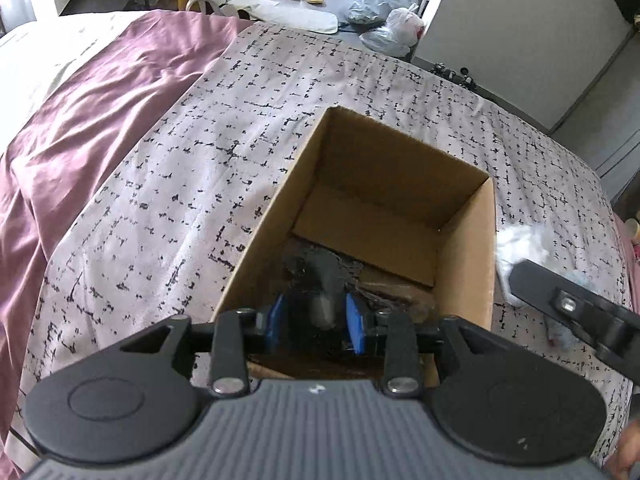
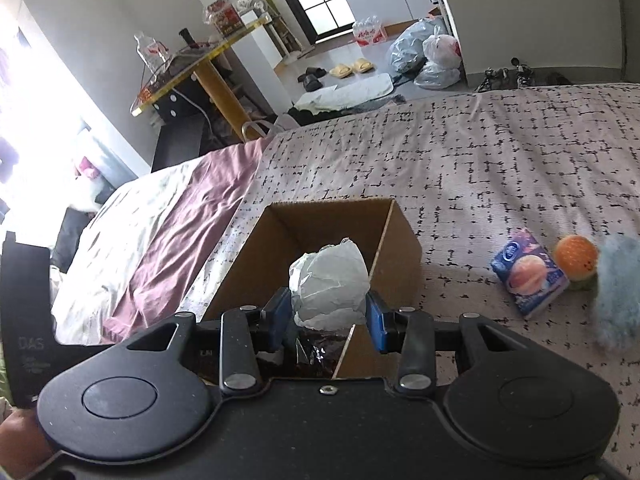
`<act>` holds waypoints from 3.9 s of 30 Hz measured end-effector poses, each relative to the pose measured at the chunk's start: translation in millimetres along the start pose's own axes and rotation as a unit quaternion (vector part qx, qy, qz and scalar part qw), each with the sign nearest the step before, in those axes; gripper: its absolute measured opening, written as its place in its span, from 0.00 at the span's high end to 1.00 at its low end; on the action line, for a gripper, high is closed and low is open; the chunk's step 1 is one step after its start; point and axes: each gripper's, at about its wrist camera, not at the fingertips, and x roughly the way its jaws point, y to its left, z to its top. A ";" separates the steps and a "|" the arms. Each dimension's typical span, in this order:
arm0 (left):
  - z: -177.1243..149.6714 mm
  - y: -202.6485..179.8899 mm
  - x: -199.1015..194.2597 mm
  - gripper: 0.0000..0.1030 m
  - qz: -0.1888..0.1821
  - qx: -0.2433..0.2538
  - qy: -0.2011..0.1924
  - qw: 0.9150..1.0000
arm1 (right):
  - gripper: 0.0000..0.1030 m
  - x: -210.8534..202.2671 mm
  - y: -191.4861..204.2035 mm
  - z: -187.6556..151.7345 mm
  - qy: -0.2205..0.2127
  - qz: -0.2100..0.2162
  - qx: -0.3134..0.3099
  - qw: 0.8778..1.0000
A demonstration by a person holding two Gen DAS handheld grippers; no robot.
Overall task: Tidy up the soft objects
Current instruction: 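Open both tools to release the black item and white cloth into the box, then withdraw both open tools from the box toward the light blue fuzzy plush, then close both tools together on the light blue fuzzy plush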
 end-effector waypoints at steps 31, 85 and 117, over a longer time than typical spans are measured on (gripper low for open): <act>15.2 37.8 -78.6 0.20 -0.049 -0.049 -0.066 0.995 | 0.48 4.6 33.1 17.6 0.096 -0.069 -0.013 0.993; -44.2 -163.8 -77.6 0.03 -0.046 0.056 -0.041 0.997 | 0.26 -145.5 -173.9 1.5 0.005 -0.023 0.080 0.997; -49.9 -276.1 27.2 0.40 -0.056 0.169 0.001 0.984 | 0.49 -101.4 -309.3 -37.7 -0.035 0.022 0.234 0.971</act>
